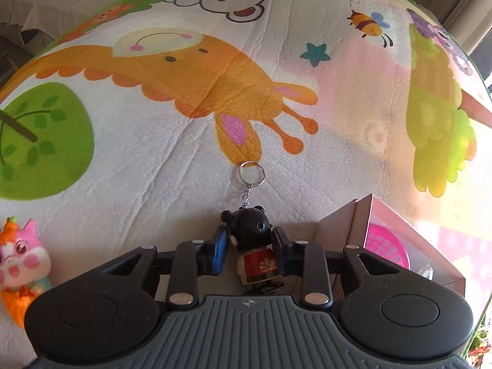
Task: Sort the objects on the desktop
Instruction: 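Grasp the black-haired doll keychain with the right gripper, then grasp the teal toy crank with the left gripper while right holds the doll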
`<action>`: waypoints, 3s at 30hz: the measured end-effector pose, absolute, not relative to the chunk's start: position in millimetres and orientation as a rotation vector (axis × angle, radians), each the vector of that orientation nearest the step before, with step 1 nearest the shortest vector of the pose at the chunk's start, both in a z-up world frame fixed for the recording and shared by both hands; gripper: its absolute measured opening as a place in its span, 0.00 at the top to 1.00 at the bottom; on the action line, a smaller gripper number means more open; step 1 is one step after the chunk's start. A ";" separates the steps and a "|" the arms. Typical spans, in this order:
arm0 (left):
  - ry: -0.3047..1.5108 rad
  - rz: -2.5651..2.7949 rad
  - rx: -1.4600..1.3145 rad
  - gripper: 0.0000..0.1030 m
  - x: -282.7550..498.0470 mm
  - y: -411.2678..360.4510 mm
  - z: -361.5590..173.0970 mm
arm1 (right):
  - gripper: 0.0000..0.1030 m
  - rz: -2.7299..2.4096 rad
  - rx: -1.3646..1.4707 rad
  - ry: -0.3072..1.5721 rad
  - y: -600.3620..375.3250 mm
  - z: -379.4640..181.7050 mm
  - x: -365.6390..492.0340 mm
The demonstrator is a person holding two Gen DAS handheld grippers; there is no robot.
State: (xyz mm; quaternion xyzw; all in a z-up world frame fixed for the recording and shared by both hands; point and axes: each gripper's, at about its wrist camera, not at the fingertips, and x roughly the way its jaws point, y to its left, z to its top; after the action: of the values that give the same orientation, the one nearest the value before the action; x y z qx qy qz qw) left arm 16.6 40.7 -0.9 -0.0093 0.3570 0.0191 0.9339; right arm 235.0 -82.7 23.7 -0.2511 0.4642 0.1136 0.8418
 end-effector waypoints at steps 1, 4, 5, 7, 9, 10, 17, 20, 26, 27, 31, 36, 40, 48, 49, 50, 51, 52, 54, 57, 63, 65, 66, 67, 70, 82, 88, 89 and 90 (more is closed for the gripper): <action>0.730 0.039 -0.018 0.00 16.6 40.1 -0.8 | 0.70 0.262 -0.525 0.983 -82.5 24.9 227.3; 0.730 0.039 -0.019 0.00 16.7 40.9 -0.8 | 0.70 0.322 -0.501 0.988 -83.0 28.8 202.1; 0.730 0.039 -0.019 0.00 16.8 41.1 -0.9 | 0.70 0.346 -0.488 0.990 -83.8 30.5 192.8; 0.730 0.039 -0.019 0.00 16.9 41.2 -1.1 | 0.70 0.390 -0.457 0.998 -87.0 33.4 172.8; 0.730 0.039 -0.019 0.00 17.1 41.3 -1.3 | 0.70 0.439 -0.422 1.010 -90.8 35.7 150.7; 0.730 0.039 -0.019 0.00 17.2 41.6 -1.5 | 0.70 0.461 -0.406 1.014 -92.5 36.7 139.5; 0.733 0.040 -0.015 0.00 18.1 42.5 -1.8 | 0.71 0.568 -0.259 1.022 -119.7 42.1 79.5; 0.735 0.038 -0.017 0.00 18.4 43.2 -1.5 | 0.71 0.522 -0.235 0.986 -137.3 43.2 75.3; 0.733 0.037 -0.007 0.00 10.2 44.5 4.3 | 0.71 0.412 -0.196 0.954 -179.2 35.9 73.8; 0.730 0.028 -0.005 0.00 7.0 43.0 6.2 | 0.72 0.406 -0.180 0.951 -186.5 34.9 70.8; 0.728 0.000 -0.009 0.00 -2.3 34.5 12.5 | 0.72 0.351 -0.156 0.915 -211.2 28.5 55.4; 0.718 -0.056 -0.022 0.00 -8.3 14.5 22.3 | 0.69 0.298 -0.110 0.854 -237.9 22.9 40.6; 0.689 -0.113 0.005 0.00 -13.5 -8.6 27.6 | 0.48 0.245 -0.042 0.808 -256.1 17.7 35.2; 0.746 -0.268 0.119 0.00 -16.4 -49.2 5.0 | 0.22 0.236 0.002 0.759 -253.3 9.6 29.8; 0.749 -0.264 0.137 0.00 -16.4 -51.5 2.1 | 0.18 0.232 -0.007 0.754 -249.7 8.3 29.3; 0.751 -0.254 0.156 0.00 -16.2 -53.0 -1.3 | 0.17 0.227 -0.023 0.747 -245.1 6.5 28.0; 0.742 -0.252 0.157 0.00 -17.1 -52.2 -1.6 | 0.16 0.223 -0.042 0.741 -241.1 5.0 26.7; 0.739 -0.242 0.160 0.00 -16.7 -50.4 -1.1 | 0.15 0.221 -0.065 0.735 -237.1 3.7 25.1; 0.724 -0.201 0.177 0.00 -15.2 -46.7 -0.3 | 0.15 0.236 -0.088 0.730 -232.3 3.6 22.7; 0.711 -0.139 0.197 0.00 -12.5 -38.3 0.9 | 0.15 0.241 -0.092 0.730 -229.6 3.5 21.5; 0.706 -0.037 0.199 0.00 -9.2 -15.5 3.0 | 0.15 0.243 -0.085 0.731 -228.6 3.5 20.1; 0.704 -0.001 0.211 0.00 -8.7 -9.5 2.7 | 0.15 0.252 -0.090 0.730 -225.1 3.6 18.0; 0.702 0.008 0.211 0.00 -8.8 -6.4 2.6 | 0.15 0.258 -0.092 0.729 -222.8 3.8 16.7; 0.702 0.013 0.203 0.00 -9.1 -2.5 2.9 | 0.15 0.267 -0.095 0.728 -219.9 3.5 15.4; 0.704 0.039 0.197 0.00 -10.8 4.7 3.8 | 0.15 0.285 -0.107 0.725 -213.6 3.8 12.3; 0.732 0.033 0.132 0.00 -13.8 13.5 4.1 | 0.15 0.302 -0.112 0.716 -209.6 5.0 8.0; 0.746 -0.042 0.105 0.00 -20.7 9.6 3.8 | 0.15 0.305 -0.121 0.721 -207.1 4.2 8.4; 0.752 -0.064 0.100 0.00 -22.6 8.8 3.3 | 0.15 0.308 -0.121 0.721 -206.5 4.2 8.0; 0.755 -0.076 0.099 0.00 -24.5 8.0 2.7 | 0.15 0.308 -0.123 0.720 -205.6 4.1 7.5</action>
State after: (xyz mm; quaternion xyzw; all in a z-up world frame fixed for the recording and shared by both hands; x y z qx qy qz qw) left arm -24.5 8.0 2.7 0.0481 0.3682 -0.0373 0.9278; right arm 7.5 -205.6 4.1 -0.0601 0.3505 0.1502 0.9225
